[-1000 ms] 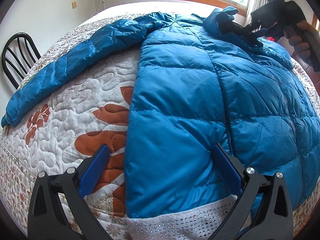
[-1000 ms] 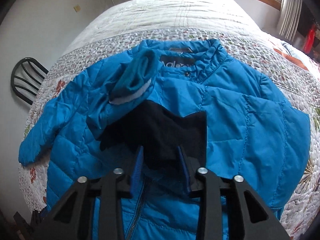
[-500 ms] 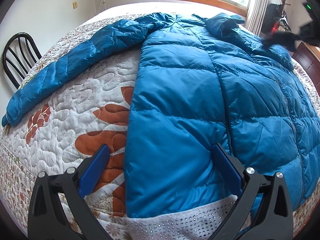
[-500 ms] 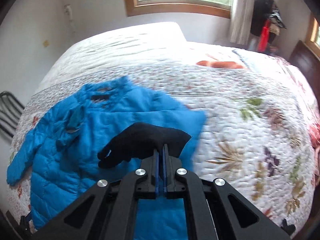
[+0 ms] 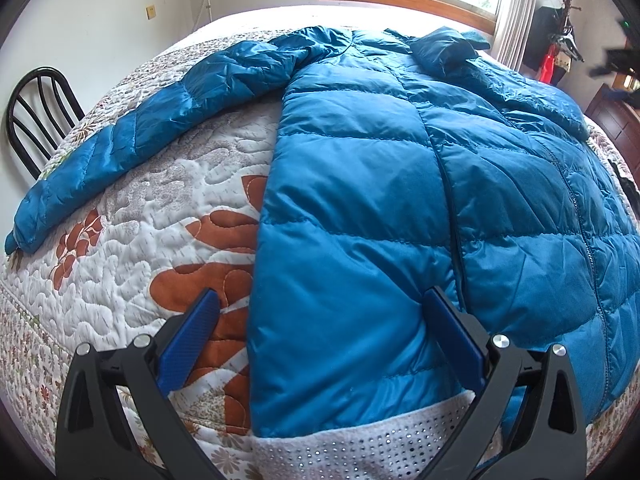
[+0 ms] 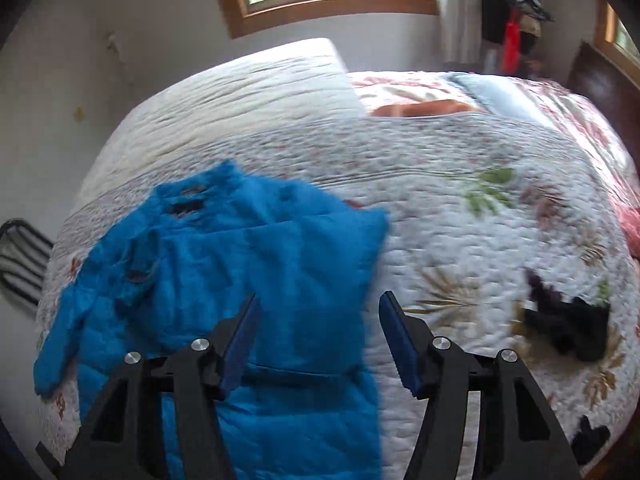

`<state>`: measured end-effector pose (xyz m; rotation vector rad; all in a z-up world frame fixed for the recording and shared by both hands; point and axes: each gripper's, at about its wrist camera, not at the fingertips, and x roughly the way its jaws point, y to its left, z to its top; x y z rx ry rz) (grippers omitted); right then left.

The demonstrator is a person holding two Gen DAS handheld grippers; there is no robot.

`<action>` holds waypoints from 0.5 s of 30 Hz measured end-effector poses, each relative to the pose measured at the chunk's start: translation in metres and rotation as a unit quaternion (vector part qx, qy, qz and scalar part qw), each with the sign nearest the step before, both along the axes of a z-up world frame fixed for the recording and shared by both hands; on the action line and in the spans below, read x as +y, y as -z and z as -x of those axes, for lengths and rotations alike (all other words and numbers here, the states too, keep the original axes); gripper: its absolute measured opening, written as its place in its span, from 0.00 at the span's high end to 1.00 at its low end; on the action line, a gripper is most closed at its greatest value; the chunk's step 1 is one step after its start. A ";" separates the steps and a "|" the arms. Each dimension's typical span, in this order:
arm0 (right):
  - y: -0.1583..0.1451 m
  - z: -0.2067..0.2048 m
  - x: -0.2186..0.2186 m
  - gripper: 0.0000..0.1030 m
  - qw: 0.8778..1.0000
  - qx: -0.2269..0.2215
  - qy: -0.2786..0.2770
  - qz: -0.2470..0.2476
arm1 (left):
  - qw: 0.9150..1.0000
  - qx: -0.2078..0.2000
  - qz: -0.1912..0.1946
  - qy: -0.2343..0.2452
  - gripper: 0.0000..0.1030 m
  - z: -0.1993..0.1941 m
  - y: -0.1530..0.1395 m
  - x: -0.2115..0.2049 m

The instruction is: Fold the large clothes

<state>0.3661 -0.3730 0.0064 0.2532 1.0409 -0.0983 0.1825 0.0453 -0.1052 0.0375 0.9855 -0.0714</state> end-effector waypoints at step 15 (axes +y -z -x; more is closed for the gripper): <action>0.051 -0.102 0.163 0.96 0.986 0.033 -0.126 -0.100 | 1.000 -0.001 0.003 0.007 0.02 -0.002 0.001 0.001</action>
